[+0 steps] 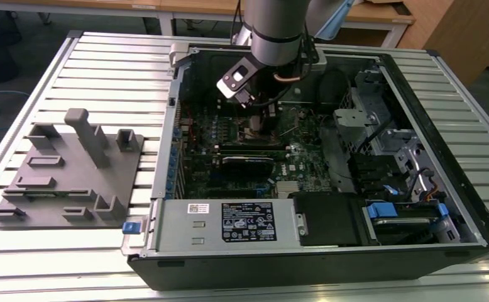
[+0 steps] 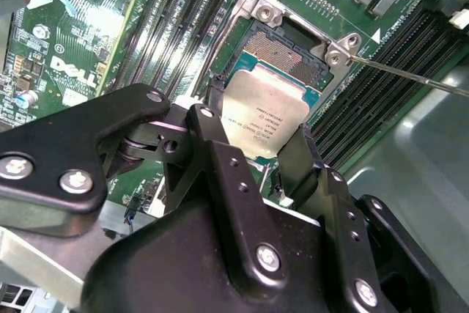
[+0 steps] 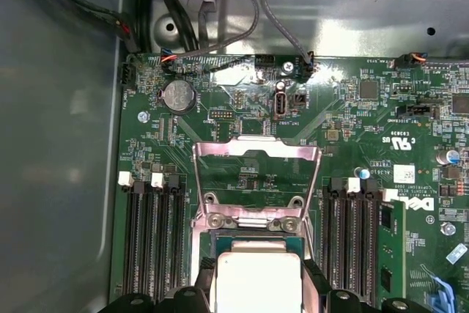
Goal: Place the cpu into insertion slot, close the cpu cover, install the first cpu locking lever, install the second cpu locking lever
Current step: 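Place the cpu into insertion slot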
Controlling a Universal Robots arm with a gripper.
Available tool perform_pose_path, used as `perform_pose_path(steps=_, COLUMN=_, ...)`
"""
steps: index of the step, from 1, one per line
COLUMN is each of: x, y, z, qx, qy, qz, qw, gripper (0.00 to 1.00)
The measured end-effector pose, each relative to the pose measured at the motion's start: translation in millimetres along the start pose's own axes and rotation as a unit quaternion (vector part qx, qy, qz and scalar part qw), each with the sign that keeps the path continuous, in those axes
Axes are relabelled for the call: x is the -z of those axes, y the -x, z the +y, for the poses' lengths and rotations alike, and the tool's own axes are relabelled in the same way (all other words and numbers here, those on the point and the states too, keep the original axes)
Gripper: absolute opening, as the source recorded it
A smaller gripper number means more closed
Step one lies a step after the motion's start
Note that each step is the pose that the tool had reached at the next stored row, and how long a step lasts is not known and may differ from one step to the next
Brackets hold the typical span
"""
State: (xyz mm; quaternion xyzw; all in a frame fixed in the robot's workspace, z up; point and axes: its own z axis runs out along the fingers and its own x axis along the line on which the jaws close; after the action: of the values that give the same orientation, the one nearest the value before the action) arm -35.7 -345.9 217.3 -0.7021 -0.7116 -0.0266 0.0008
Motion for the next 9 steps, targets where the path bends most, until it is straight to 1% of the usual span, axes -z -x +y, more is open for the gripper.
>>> perform_pose_path(steps=9, x=-0.5, y=0.1, z=-0.1, qx=0.0, qy=-0.0001, qz=-0.0001, qw=1.0, gripper=0.54)
